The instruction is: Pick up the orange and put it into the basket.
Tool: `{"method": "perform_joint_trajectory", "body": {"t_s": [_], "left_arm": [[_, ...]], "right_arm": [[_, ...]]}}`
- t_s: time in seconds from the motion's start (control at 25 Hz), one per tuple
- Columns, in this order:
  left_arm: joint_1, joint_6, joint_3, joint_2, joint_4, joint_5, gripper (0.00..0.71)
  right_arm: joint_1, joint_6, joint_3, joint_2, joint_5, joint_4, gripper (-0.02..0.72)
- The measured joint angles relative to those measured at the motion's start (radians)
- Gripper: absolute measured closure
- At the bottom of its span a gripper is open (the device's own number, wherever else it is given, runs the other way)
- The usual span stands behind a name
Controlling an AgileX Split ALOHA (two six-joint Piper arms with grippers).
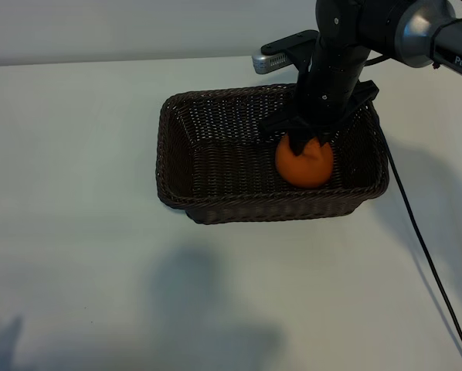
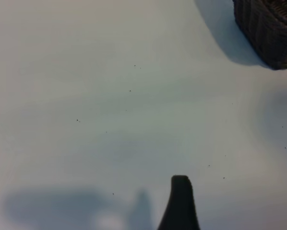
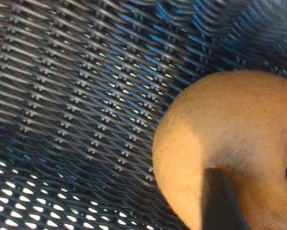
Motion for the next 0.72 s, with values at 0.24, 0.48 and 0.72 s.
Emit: {"method": "perform_joint_trajectory", "body": {"t_s": [0.24,0.48,0.72], "left_arm": [[0.000,0.000,0.000,0.000,0.000,0.000,0.120],[0.000,-0.003,0.000,0.000,0.000,0.000,0.120],[0.000,-0.003,0.000,0.000,0.000,0.000,0.120]], "right_arm": [[0.000,-0.001,0.000,-0.014,0.016,0.000,0.160],[0.000,-0.001,-0.085,-0.084,0.062,-0.046,0.160],[-0.020,0.017,-0.212,-0.099,0.160,-0.162,0.160]]}}
